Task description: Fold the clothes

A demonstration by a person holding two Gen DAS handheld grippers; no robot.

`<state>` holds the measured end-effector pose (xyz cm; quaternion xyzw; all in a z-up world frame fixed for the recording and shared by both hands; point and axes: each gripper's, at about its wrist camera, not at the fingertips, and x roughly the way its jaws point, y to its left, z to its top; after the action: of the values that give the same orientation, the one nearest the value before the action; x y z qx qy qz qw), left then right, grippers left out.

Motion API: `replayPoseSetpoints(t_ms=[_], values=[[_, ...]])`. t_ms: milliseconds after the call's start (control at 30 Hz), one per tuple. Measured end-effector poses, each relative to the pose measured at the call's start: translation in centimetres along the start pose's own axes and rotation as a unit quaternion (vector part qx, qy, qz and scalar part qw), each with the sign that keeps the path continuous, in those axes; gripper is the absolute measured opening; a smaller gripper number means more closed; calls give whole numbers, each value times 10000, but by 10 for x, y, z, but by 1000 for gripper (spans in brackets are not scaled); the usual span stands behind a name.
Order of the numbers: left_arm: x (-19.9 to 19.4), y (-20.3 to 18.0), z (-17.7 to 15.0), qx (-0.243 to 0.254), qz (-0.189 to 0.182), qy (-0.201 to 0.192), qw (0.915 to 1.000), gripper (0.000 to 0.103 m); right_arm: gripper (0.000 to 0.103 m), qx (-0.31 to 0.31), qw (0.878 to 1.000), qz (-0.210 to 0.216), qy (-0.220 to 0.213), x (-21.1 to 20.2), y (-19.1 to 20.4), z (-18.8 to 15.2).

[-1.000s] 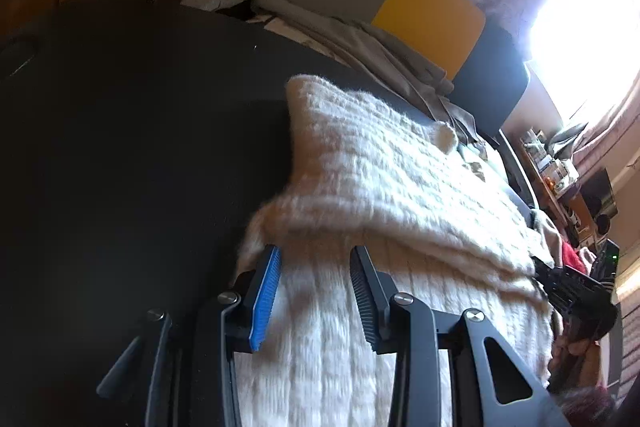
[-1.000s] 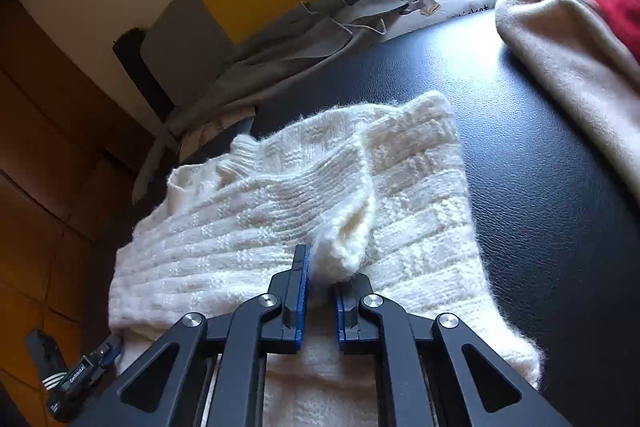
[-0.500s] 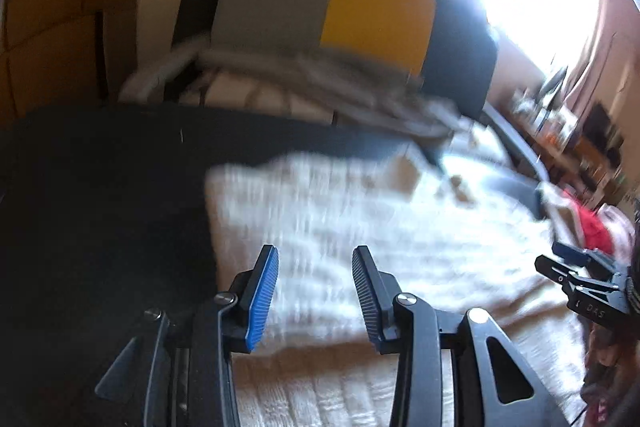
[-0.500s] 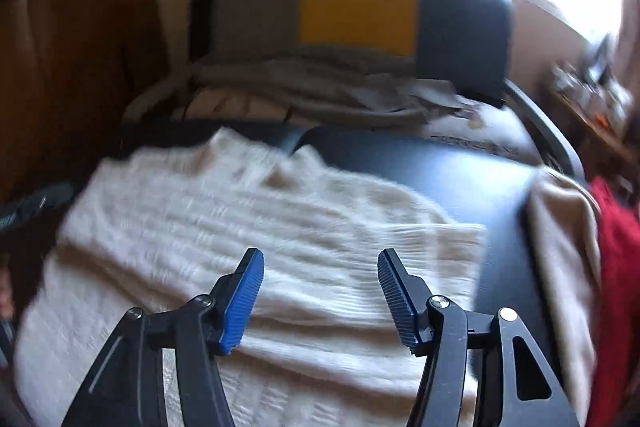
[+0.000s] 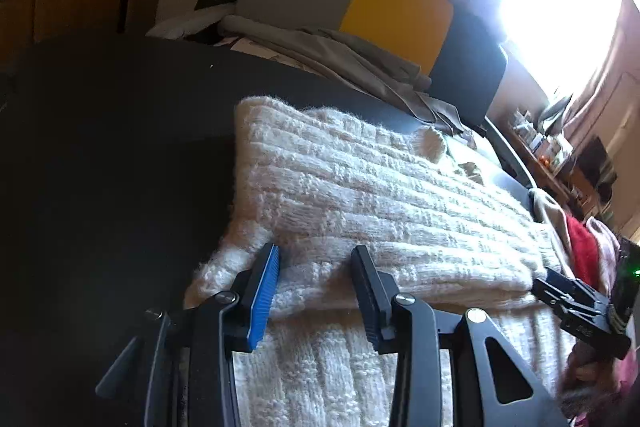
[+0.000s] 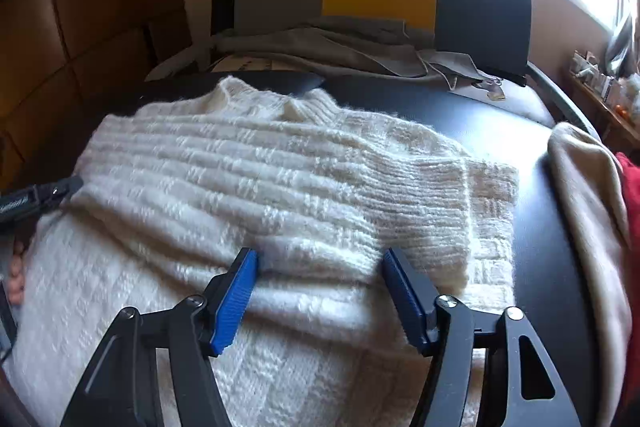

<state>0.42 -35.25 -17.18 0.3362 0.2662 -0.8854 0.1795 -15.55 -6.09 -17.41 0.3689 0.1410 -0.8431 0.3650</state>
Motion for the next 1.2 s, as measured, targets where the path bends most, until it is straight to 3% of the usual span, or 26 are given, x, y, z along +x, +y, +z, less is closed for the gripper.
replayPoseSetpoints(t_ms=[233,367,467,533,700,867,967,1033,1200], values=[[10,-12,43,290,267,35,9992,44,73,-161,9996,-182,115,-2,14,18],[24,-16,74,482,368,-20,9982,46,85,-432,9989,9,-176,-6,39,40],[40,-16,94,566,459,75,9973,46,85,-722,9972,107,-177,7,60,53],[66,-5,92,422,589,440,9964,46,86,-870,9962,56,-17,25,71,57],[74,-12,77,823,796,217,9932,47,101,-359,9989,230,168,51,53,51],[76,-13,82,778,792,284,9934,48,103,-426,9988,139,179,57,60,53],[54,-8,85,468,902,339,9942,48,103,-417,9988,144,195,55,60,53],[23,-3,80,252,689,154,9972,48,103,-359,9989,198,242,45,57,53],[-53,24,25,-46,171,60,9998,50,103,238,9978,620,69,-32,21,13]])
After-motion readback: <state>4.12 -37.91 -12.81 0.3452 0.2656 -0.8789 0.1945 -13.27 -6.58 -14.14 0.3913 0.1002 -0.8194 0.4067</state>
